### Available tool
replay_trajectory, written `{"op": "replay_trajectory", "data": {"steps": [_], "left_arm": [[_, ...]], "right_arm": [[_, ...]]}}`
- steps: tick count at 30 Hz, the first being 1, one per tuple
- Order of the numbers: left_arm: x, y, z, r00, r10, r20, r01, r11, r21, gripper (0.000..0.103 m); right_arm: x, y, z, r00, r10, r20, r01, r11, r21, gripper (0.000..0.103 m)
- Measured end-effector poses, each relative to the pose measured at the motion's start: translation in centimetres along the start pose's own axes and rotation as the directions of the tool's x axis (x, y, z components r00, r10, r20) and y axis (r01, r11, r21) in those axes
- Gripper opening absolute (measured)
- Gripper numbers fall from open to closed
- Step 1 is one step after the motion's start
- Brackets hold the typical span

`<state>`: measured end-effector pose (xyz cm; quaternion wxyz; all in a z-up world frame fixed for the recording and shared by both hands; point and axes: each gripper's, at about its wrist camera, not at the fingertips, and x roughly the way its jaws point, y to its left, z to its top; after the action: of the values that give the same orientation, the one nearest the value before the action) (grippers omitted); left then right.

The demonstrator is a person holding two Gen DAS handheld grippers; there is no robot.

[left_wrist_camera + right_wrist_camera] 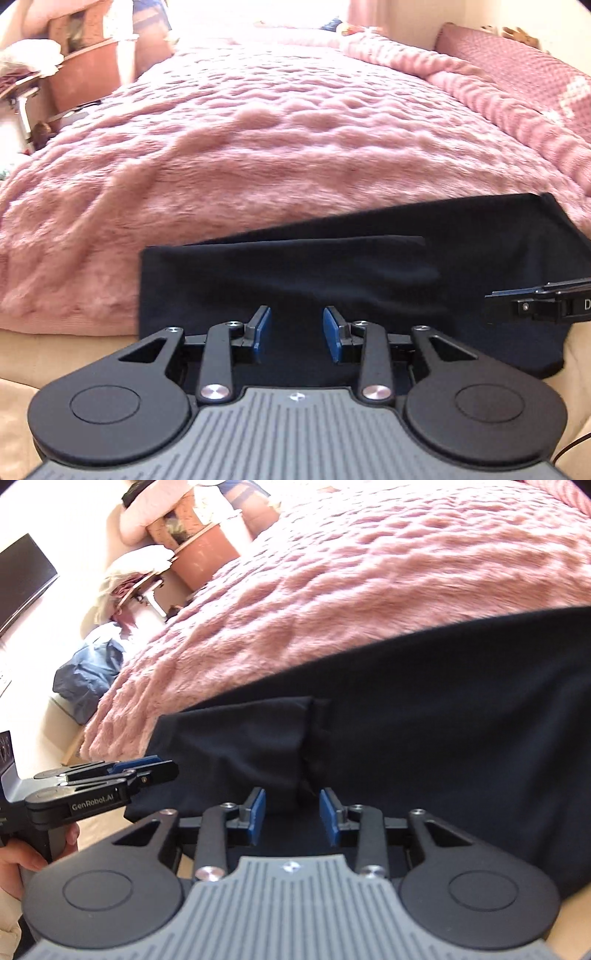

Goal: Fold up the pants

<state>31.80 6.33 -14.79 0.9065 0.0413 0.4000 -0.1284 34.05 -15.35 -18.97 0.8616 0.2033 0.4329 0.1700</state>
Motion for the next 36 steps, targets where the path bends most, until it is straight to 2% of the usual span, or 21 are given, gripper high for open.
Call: {"op": "replay_trajectory", "data": {"steps": [5,8,9,10,11,13,14,18,20,22,25,28,29,31,34,36], "left_arm": [[1.6,3.2,-0.5,0.998,0.036,-0.044,-0.039,0.997,-0.06,0.037],[2.8,4.2,-1.3,0.996,0.038,-0.081,-0.043,0.997,-0.068,0.032],[3.1,4.5,-1.6,0.995,0.035,-0.09,-0.042,0.996,-0.073,0.032],[3.3,4.7,-1.7,0.995,0.033,-0.096,-0.04,0.996,-0.079,0.031],[3.3,4.8,-1.9,0.995,0.027,-0.094,-0.035,0.996,-0.085,0.031],[3.0,4.8,-2.0,0.996,0.024,-0.091,-0.031,0.996,-0.079,0.031],[2.9,4.8,-1.9,0.996,0.023,-0.088,-0.03,0.997,-0.076,0.031],[2.4,4.8,-1.6,0.998,0.028,-0.051,-0.033,0.994,-0.103,0.031],[2.2,4.9,-1.5,0.999,0.033,-0.043,-0.038,0.992,-0.118,0.031],[1.9,5.0,-1.3,0.998,0.04,-0.039,-0.044,0.992,-0.116,0.031],[1.3,5.3,-1.3,0.998,0.058,-0.03,-0.061,0.992,-0.112,0.031],[0.8,5.8,-1.3,0.998,0.06,-0.017,-0.061,0.99,-0.126,0.031],[0.7,5.9,-1.3,0.998,0.058,-0.014,-0.06,0.989,-0.132,0.031],[0.7,6.0,-1.2,0.998,0.056,-0.01,-0.057,0.989,-0.139,0.031],[0.7,6.0,-1.2,0.999,0.046,-0.006,-0.046,0.988,-0.144,0.031],[1.0,5.8,-1.2,0.999,0.051,-0.013,-0.052,0.989,-0.137,0.031]], "right_arm": [[3.5,1.2,1.4,1.0,0.006,-0.029,-0.009,0.995,-0.095,0.03],[5.1,1.0,1.2,0.993,0.031,-0.118,-0.047,0.99,-0.134,0.03],[5.4,0.8,1.0,0.985,0.046,-0.168,-0.072,0.986,-0.148,0.028],[5.4,0.6,0.6,0.973,0.066,-0.221,-0.103,0.982,-0.16,0.018],[5.1,0.4,0.3,0.963,0.085,-0.254,-0.131,0.977,-0.17,0.014],[3.7,-0.2,0.1,0.953,0.103,-0.284,-0.154,0.975,-0.163,0.013],[3.0,-0.4,0.2,0.956,0.104,-0.272,-0.151,0.976,-0.157,0.014],[1.5,-0.1,1.1,0.989,0.055,-0.138,-0.082,0.977,-0.199,0.019],[2.4,0.2,2.0,0.994,0.049,-0.094,-0.064,0.983,-0.172,0.037],[3.7,0.2,2.5,0.996,0.065,-0.069,-0.072,0.991,-0.111,0.036],[5.8,-0.2,2.9,0.995,0.065,-0.077,-0.067,0.997,-0.027,0.036],[7.3,-0.8,2.7,0.995,0.041,-0.093,-0.037,0.998,0.043,0.029],[7.5,-1.0,2.6,0.995,0.05,-0.082,-0.045,0.997,0.069,0.017],[7.6,-0.8,2.7,0.996,0.056,-0.071,-0.05,0.995,0.087,0.0],[5.6,0.1,2.9,0.997,0.072,0.018,-0.073,0.997,0.03,0.0],[4.8,0.9,2.9,0.998,0.044,0.038,-0.043,0.999,-0.024,0.0]]}}
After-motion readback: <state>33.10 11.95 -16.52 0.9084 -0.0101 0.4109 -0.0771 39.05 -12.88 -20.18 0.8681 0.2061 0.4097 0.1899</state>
